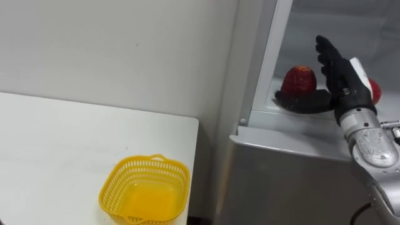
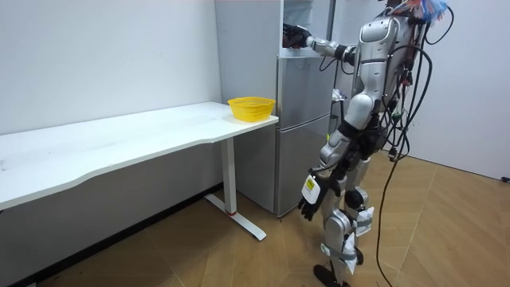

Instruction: Retrieve from the upper fridge

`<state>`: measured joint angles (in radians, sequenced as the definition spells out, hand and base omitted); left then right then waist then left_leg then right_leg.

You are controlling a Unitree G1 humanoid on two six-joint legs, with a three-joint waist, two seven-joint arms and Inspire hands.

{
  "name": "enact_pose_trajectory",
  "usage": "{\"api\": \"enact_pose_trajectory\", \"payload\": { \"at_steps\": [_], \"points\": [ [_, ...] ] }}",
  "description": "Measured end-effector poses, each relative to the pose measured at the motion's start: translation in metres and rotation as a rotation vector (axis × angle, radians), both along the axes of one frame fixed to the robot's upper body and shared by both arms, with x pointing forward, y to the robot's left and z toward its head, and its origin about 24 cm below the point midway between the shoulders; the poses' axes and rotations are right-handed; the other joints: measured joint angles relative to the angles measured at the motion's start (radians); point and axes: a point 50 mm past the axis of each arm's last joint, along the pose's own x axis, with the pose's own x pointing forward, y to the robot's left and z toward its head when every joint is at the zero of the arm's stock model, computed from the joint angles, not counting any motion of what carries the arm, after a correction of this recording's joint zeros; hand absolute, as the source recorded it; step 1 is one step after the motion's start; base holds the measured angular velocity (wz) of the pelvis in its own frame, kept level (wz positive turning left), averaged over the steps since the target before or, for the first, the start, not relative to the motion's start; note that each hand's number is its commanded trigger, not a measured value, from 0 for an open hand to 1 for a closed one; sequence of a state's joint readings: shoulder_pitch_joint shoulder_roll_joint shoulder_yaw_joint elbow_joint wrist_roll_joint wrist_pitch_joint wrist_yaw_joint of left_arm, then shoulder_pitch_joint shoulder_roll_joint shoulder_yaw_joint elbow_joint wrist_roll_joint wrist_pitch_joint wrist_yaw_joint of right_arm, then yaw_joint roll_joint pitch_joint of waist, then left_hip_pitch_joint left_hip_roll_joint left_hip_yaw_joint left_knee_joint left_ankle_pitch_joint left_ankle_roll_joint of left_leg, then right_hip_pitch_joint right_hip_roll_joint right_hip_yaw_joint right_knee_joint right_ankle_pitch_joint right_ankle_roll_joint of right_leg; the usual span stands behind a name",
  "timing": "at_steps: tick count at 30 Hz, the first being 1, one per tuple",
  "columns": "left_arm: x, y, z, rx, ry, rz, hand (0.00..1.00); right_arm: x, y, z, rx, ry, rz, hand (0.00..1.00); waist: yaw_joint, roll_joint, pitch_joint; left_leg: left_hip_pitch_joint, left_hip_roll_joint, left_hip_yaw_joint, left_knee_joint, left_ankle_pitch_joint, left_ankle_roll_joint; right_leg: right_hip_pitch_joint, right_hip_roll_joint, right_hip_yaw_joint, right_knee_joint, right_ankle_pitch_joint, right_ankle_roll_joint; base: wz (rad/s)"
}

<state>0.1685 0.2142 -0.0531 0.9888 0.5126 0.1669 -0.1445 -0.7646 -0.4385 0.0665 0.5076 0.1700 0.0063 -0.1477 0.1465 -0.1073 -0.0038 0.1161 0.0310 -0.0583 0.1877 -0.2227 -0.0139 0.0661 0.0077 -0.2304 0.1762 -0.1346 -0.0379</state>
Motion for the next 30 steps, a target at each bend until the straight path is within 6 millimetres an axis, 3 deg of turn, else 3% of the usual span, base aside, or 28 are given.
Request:
{"api": "enact_pose_trajectory", "payload": {
  "at_steps": [3,8,11,22,23,24,25,27,30],
  "points": [
    [0.0001,-0.0003,-0.0001,0.000,0.002,0.002,0.00,0.0041,-0.0015,-0.0020,0.003,0.034,0.013,0.00,-0.005,-0.004,-0.0009,0.002,-0.002,0.000,0.003,0.000,0.000,0.004,-0.003,-0.007,0.002,0.000,0.000,0.00],
    [-0.0008,0.0003,-0.0003,0.005,0.017,0.009,0.00,0.0076,-0.0015,-0.0050,-0.003,0.081,0.055,0.00,-0.010,0.002,0.0088,0.003,-0.002,0.000,0.002,0.000,0.000,0.003,-0.006,-0.009,0.008,-0.001,0.001,0.00],
    [-0.0021,0.0000,-0.0005,-0.004,0.031,0.017,0.00,0.0079,-0.0002,-0.0058,-0.008,0.095,0.085,0.00,-0.015,0.005,0.0107,-0.002,-0.002,0.000,0.002,-0.001,0.000,0.002,-0.007,-0.016,0.008,-0.002,0.002,0.05],
    [0.0013,-0.0005,-0.0003,-0.006,0.037,0.026,0.00,0.0103,0.0005,-0.0072,0.001,0.138,0.144,0.00,-0.033,0.011,0.0035,-0.002,-0.002,0.001,0.007,0.000,0.000,0.003,-0.006,-0.017,0.008,-0.002,0.002,0.00],
    [0.0018,-0.0005,-0.0003,-0.007,0.035,0.030,0.00,0.0104,0.0007,-0.0073,0.000,0.141,0.149,0.05,-0.033,0.012,0.0031,-0.002,-0.002,0.001,0.008,0.000,0.000,0.003,-0.006,-0.017,0.008,-0.002,0.002,0.00],
    [0.0018,-0.0005,-0.0003,-0.007,0.035,0.033,0.00,0.0104,0.0008,-0.0073,0.000,0.142,0.152,0.19,-0.032,0.013,0.0027,-0.002,-0.002,0.001,0.008,0.000,0.000,0.003,-0.006,-0.017,0.008,-0.002,0.002,0.00],
    [0.0016,-0.0003,-0.0003,-0.007,0.035,0.037,0.00,0.0104,0.0008,-0.0073,-0.001,0.142,0.153,0.61,-0.033,0.012,0.0004,-0.001,-0.002,0.002,0.008,0.000,0.000,0.003,-0.006,-0.017,0.009,-0.002,0.002,0.00],
    [0.0014,-0.0001,-0.0002,-0.006,0.036,0.039,0.00,0.0104,0.0008,-0.0077,-0.003,0.149,0.156,1.00,-0.030,0.015,-0.0019,-0.001,-0.002,0.003,0.008,0.000,0.000,0.003,-0.006,-0.017,0.009,-0.002,0.002,0.00],
    [0.0026,0.0000,-0.0001,-0.005,0.035,0.046,0.00,0.0106,0.0000,-0.0076,-0.009,0.168,0.172,1.00,-0.031,0.017,-0.0057,0.001,-0.001,0.003,0.008,0.000,0.000,0.005,-0.006,-0.016,0.010,-0.002,0.002,0.00]
  ]
}}
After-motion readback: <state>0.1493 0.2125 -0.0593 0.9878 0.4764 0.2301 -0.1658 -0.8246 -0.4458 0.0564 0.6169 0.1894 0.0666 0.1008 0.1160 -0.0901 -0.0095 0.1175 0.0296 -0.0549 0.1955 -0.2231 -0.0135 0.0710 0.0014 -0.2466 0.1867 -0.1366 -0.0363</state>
